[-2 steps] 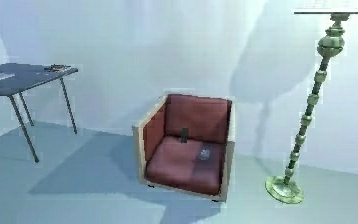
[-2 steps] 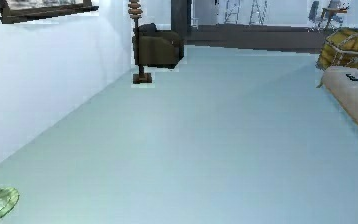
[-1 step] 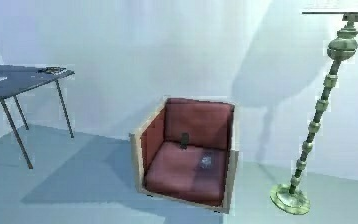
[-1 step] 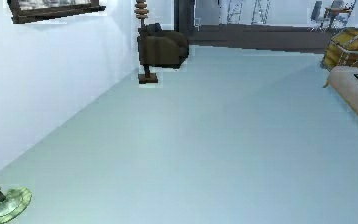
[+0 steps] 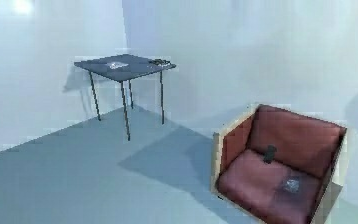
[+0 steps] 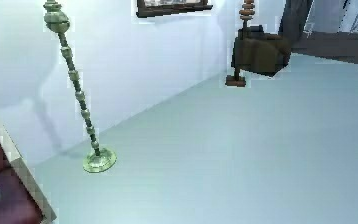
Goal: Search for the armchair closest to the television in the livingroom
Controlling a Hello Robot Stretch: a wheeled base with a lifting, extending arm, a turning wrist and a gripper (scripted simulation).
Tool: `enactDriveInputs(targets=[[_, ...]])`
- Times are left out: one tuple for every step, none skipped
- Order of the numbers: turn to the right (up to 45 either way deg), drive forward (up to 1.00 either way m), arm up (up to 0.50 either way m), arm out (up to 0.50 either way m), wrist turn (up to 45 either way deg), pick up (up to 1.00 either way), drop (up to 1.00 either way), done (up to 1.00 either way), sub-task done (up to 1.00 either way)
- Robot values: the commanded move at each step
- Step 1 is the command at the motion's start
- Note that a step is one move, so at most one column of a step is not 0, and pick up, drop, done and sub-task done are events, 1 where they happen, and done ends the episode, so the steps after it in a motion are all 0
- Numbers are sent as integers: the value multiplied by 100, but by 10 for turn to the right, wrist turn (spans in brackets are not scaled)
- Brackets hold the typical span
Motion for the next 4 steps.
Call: enactDriveInputs(targets=[[0, 35, 0, 0, 0, 0, 0, 0, 0], [-450, 0, 0, 0, 0, 0, 0, 0, 0], [0, 80, 0, 0, 0, 0, 0, 0, 0], [-420, 0, 0, 0, 0, 0, 0, 0, 0]])
